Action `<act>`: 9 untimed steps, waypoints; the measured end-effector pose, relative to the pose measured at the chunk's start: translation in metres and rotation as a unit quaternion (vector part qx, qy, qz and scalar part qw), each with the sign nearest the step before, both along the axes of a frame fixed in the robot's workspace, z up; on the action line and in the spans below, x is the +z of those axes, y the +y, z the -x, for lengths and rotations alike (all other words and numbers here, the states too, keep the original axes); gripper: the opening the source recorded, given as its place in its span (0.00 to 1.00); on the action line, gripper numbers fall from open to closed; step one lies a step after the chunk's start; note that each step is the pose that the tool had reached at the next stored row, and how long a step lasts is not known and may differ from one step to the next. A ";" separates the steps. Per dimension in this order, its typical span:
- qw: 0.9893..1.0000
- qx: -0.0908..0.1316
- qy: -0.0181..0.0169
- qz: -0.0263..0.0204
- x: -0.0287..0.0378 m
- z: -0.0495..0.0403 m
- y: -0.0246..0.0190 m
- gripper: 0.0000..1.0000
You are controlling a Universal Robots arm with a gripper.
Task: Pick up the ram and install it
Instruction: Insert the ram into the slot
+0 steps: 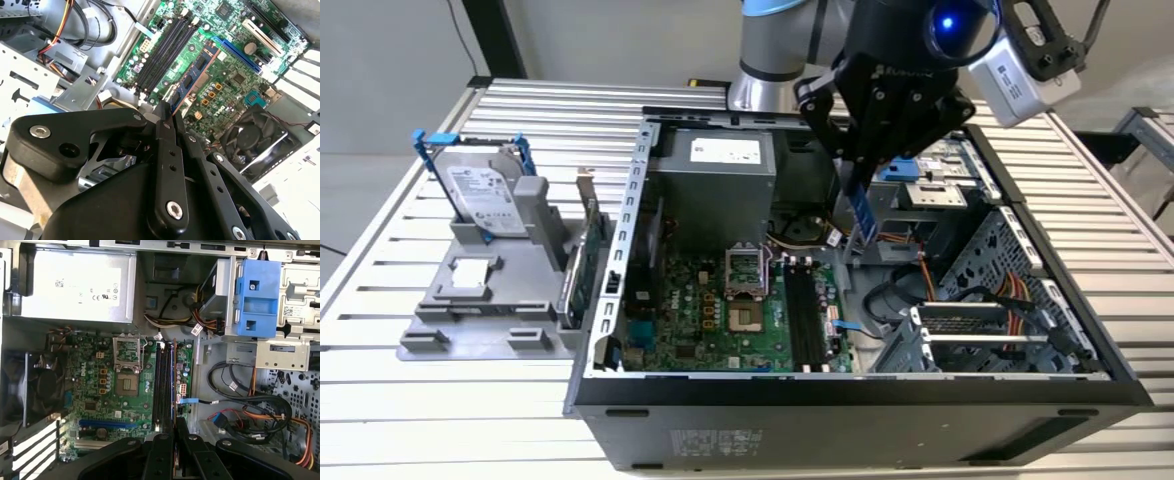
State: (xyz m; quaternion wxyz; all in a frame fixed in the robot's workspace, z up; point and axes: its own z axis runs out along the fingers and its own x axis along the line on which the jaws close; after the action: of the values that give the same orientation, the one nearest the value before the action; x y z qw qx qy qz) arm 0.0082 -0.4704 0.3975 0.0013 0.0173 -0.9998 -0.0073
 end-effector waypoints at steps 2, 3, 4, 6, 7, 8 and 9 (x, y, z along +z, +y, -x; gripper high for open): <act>1.000 0.000 0.000 0.000 -0.0009 0.0000 0.0000 0.00; 1.000 0.000 0.000 0.000 -0.0012 0.0000 0.0000 0.00; 1.000 0.000 0.000 0.000 -0.0017 0.0000 0.0000 0.00; 1.000 0.000 0.000 0.000 -0.0025 0.0000 0.0000 0.00; 1.000 0.000 0.000 0.000 -0.0030 0.0000 0.0000 0.00; 1.000 0.000 0.000 0.001 -0.0034 0.0000 0.0001 0.00; 1.000 0.000 0.000 0.001 -0.0039 0.0001 0.0001 0.00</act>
State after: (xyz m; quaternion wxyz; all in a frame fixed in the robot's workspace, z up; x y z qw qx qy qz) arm 0.0082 -0.4703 0.3936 0.0013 0.0173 -0.9998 -0.0066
